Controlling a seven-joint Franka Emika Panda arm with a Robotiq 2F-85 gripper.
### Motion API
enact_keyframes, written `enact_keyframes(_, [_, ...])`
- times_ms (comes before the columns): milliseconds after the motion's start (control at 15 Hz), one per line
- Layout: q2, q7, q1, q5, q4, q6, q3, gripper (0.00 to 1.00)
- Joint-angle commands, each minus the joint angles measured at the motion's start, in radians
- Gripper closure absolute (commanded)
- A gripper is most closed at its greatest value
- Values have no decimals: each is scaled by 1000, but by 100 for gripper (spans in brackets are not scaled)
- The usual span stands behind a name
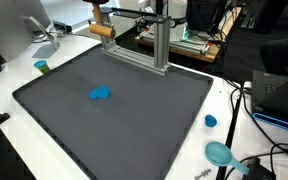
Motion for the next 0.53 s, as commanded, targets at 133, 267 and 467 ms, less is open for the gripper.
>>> enact_keyframes(133, [-76,1,-5,-1,-106,40,-26,77])
enact_keyframes(267, [-83,40,5,62,-113,13,-23,77])
enact_keyframes(467, [-101,110,12,133,-131,30,-18,77])
